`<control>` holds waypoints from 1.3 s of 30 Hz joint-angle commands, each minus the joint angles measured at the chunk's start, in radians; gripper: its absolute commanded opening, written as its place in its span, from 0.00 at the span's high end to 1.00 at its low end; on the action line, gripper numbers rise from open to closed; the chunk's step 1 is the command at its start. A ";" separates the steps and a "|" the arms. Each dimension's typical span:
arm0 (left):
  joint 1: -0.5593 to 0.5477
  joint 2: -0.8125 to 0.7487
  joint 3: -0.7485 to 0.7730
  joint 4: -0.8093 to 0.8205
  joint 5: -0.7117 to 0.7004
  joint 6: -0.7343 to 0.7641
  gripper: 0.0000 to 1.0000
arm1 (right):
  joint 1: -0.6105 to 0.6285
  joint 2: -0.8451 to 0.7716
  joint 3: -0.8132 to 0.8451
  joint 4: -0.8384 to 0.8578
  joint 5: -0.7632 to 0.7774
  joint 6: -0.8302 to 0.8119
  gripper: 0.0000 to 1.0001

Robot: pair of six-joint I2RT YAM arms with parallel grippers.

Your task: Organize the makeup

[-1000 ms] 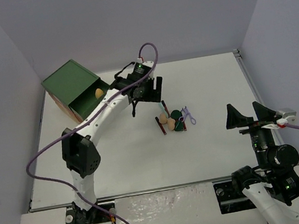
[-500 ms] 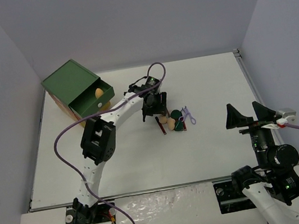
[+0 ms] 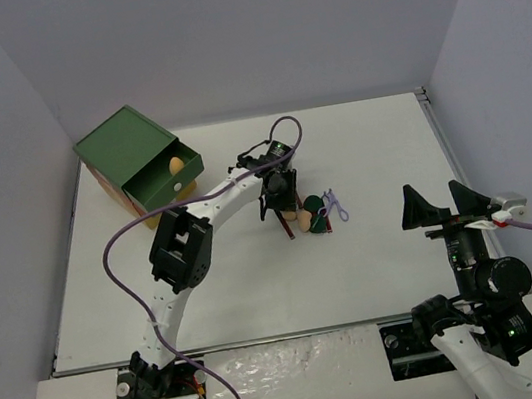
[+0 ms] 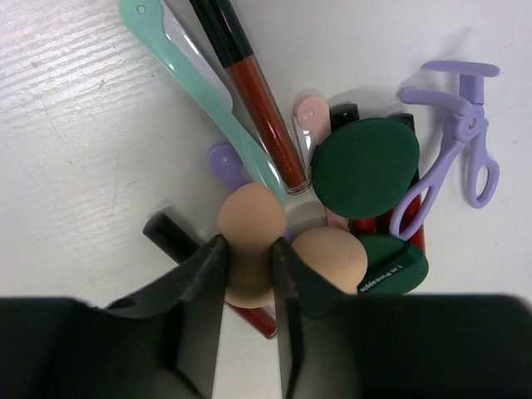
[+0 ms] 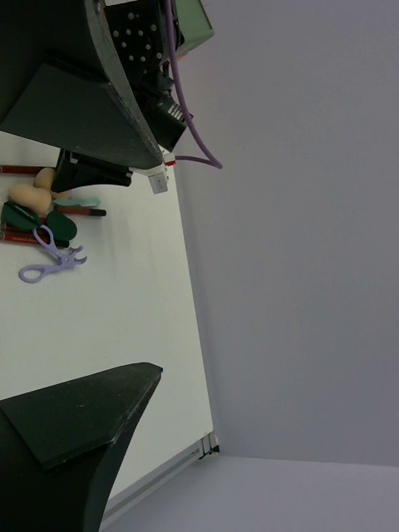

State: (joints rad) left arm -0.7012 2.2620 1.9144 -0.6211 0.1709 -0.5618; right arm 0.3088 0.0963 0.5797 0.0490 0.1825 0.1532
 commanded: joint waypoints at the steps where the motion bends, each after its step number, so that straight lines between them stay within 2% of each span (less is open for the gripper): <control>1: -0.004 -0.055 0.063 0.032 -0.004 -0.010 0.89 | 0.006 0.020 0.000 0.088 -0.005 -0.007 0.00; 4: -0.004 -0.087 0.072 0.020 -0.019 0.010 0.97 | 0.006 0.028 0.008 0.087 -0.001 -0.007 0.00; 7: -0.003 -0.156 0.099 -0.014 -0.056 0.040 0.98 | 0.006 0.064 0.040 0.078 0.006 0.000 0.00; 18: 0.013 -0.373 0.236 -0.209 -0.284 0.212 0.98 | 0.006 0.550 0.349 -0.078 0.051 0.044 0.00; 20: 0.024 -0.405 0.248 -0.239 -0.315 0.241 0.97 | 0.006 0.599 0.388 -0.096 0.045 0.047 0.00; 23: 0.078 -0.457 0.243 -0.275 -0.356 0.285 0.97 | 0.006 0.733 0.449 -0.109 0.010 0.058 0.00; 28: 0.192 -0.551 0.179 -0.300 -0.333 0.353 0.97 | 0.006 0.848 0.497 -0.109 -0.012 0.068 0.00; 39: 0.450 -0.713 -0.096 -0.247 -0.267 0.451 0.97 | 0.006 0.920 0.491 -0.107 0.010 0.054 0.00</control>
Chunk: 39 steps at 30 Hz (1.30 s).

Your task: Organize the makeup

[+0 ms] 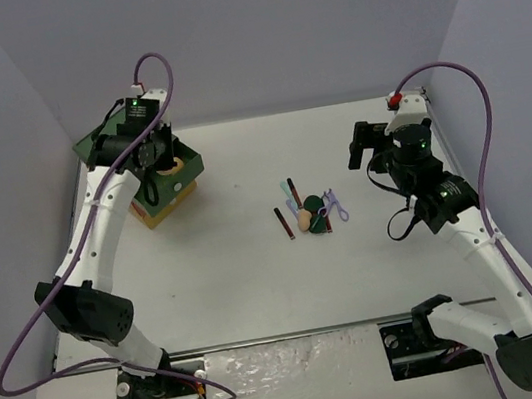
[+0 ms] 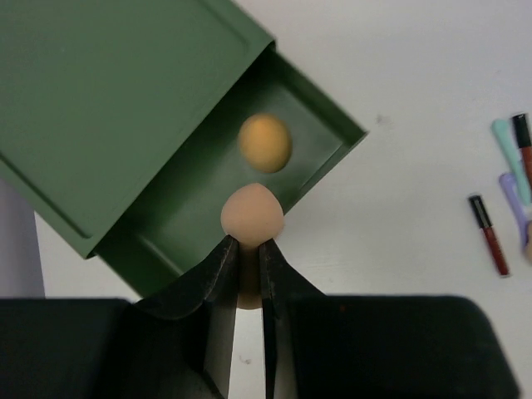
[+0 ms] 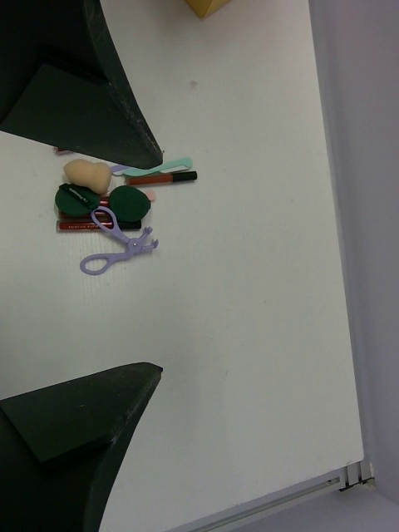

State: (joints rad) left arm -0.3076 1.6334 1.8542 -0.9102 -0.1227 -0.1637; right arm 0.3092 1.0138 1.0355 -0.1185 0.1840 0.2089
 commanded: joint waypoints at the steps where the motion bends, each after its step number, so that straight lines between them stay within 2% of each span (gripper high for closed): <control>1: 0.062 -0.086 -0.051 0.048 0.030 0.056 0.97 | 0.005 0.000 0.031 0.060 0.003 -0.002 0.00; 6: 0.085 -0.078 -0.099 0.073 0.021 0.064 0.89 | 0.005 -0.027 -0.008 0.063 -0.009 -0.003 0.00; 11: 0.100 -0.049 -0.076 0.092 0.021 0.067 0.85 | 0.007 -0.052 -0.047 0.066 -0.020 0.001 0.00; 18: 0.100 -0.026 -0.015 0.080 0.024 0.067 0.58 | 0.007 -0.063 -0.083 0.065 -0.021 0.017 0.00; 21: 0.099 -0.038 -0.001 0.073 0.040 0.060 0.43 | 0.007 -0.071 -0.093 0.066 -0.034 0.022 0.00; 23: 0.095 -0.053 0.003 0.073 0.057 0.058 0.38 | 0.007 -0.076 -0.099 0.066 -0.051 0.024 0.00; 28: 0.070 -0.080 0.012 0.063 0.087 0.031 0.36 | 0.007 -0.075 -0.120 0.066 -0.086 0.026 0.00; 32: -0.001 -0.104 -0.014 0.076 0.112 -0.018 0.35 | 0.007 -0.070 -0.133 0.065 -0.098 0.026 0.00; 36: -0.172 -0.086 -0.061 0.115 0.116 -0.141 0.35 | 0.007 -0.079 -0.143 0.063 -0.094 0.035 0.00; 39: -0.291 -0.045 -0.116 0.226 0.127 -0.245 0.35 | 0.007 -0.104 -0.154 0.063 -0.073 0.043 0.00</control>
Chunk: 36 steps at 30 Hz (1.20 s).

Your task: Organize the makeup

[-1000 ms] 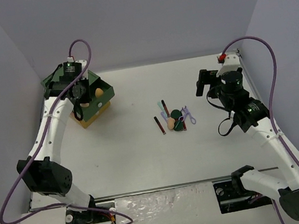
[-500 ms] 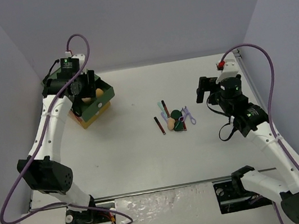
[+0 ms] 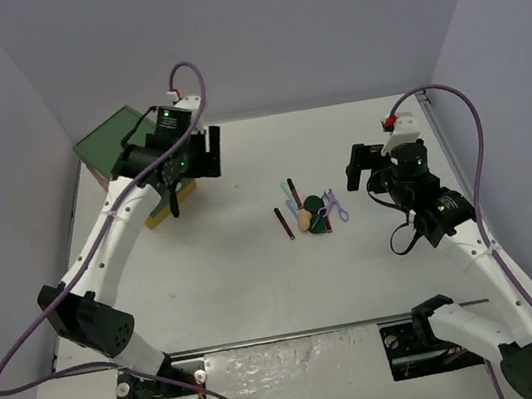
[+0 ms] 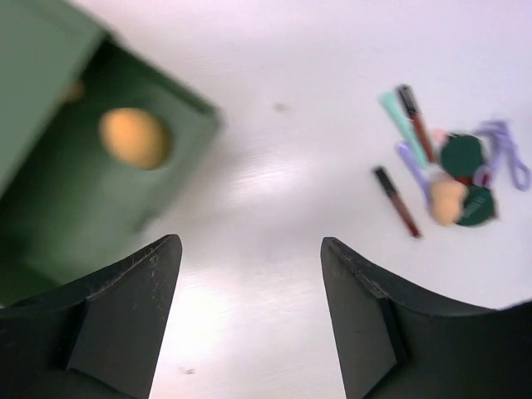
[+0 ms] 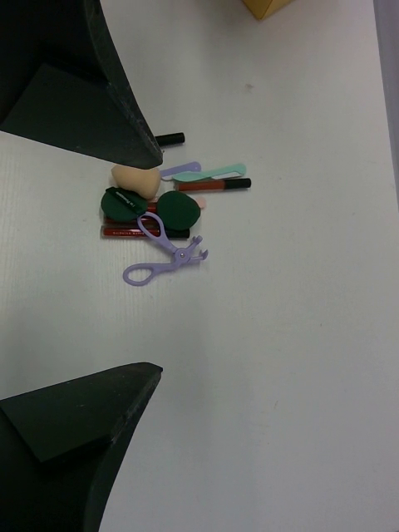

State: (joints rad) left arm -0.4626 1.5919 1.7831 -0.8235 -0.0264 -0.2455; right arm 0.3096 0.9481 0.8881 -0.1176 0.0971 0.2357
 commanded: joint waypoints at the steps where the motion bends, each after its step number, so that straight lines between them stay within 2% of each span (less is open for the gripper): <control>1: -0.156 0.021 -0.061 0.178 0.049 -0.182 0.35 | 0.006 -0.048 -0.012 0.062 0.021 0.018 0.00; 3: -0.238 0.075 -0.068 0.227 0.048 -0.202 0.35 | 0.006 -0.066 -0.024 0.062 0.034 0.024 0.00; 9: -0.334 0.263 -0.028 0.324 0.086 -0.256 0.36 | 0.006 -0.155 -0.064 0.062 0.075 0.043 0.00; 18: -0.376 0.495 0.079 0.338 0.135 -0.290 0.42 | 0.007 -0.257 -0.114 0.054 0.105 0.063 0.00; 29: -0.378 0.589 0.127 0.335 0.121 -0.284 0.51 | 0.008 -0.269 -0.133 0.050 0.085 0.062 0.00; 36: -0.378 0.606 0.137 0.318 0.105 -0.279 0.64 | 0.008 -0.271 -0.137 0.050 0.082 0.063 0.00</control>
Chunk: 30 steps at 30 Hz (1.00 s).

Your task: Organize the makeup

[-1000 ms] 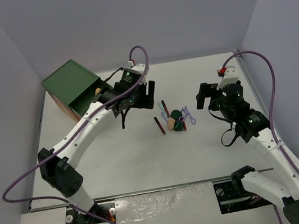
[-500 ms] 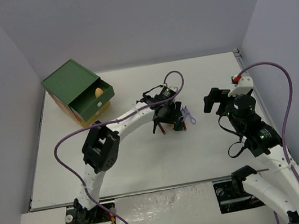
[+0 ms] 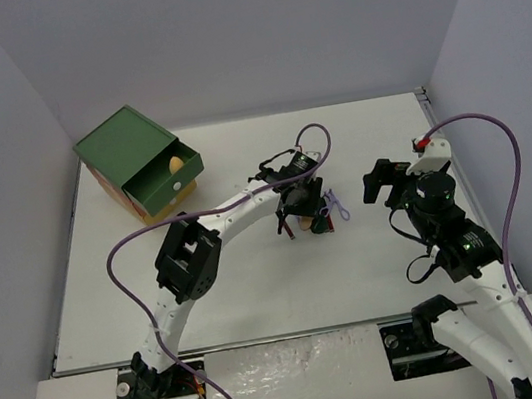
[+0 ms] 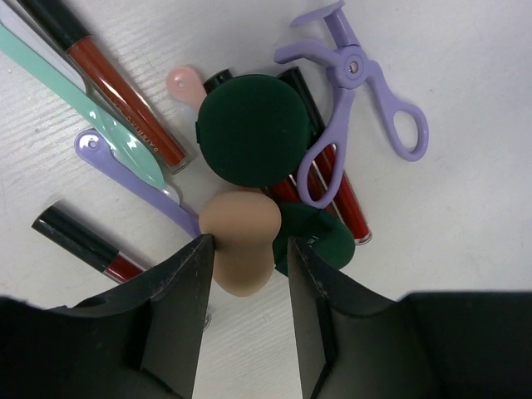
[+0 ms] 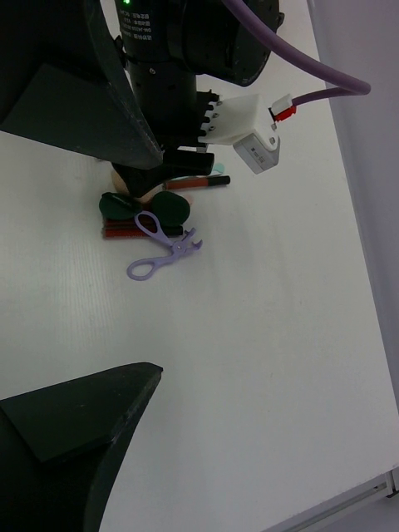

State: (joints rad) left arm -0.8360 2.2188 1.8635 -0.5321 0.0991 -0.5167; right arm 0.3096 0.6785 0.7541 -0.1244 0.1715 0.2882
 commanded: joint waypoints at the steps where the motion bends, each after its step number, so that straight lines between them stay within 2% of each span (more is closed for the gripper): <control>1: -0.005 -0.021 0.057 0.024 -0.023 -0.007 0.65 | 0.008 -0.004 -0.005 0.056 0.007 0.010 0.00; 4: -0.005 -0.016 0.055 0.016 -0.034 -0.006 0.67 | 0.008 -0.008 -0.007 0.057 0.006 0.009 0.00; 9: -0.005 -0.013 0.055 0.012 -0.040 0.001 0.76 | 0.008 -0.012 -0.007 0.056 0.005 0.010 0.00; 10: -0.005 -0.013 0.054 0.011 -0.041 0.002 0.79 | 0.008 -0.012 -0.007 0.057 0.005 0.011 0.00; 12: -0.005 -0.018 0.054 0.012 -0.038 0.008 0.90 | 0.008 -0.013 -0.008 0.057 0.005 0.009 0.00; 15: -0.005 -0.037 0.053 0.009 -0.036 0.015 0.99 | 0.008 -0.013 -0.007 0.057 0.003 0.009 0.00; 23: -0.001 -0.198 0.067 -0.038 -0.091 0.080 1.00 | 0.008 -0.017 -0.004 0.056 0.003 0.009 0.00; 30: 0.062 -0.387 0.138 -0.194 -0.279 0.216 1.00 | 0.008 -0.008 0.001 0.057 -0.003 0.008 0.00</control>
State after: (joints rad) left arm -0.8278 2.0361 1.8847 -0.6489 -0.0302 -0.4192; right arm 0.3096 0.6651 0.7437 -0.1249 0.1703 0.2886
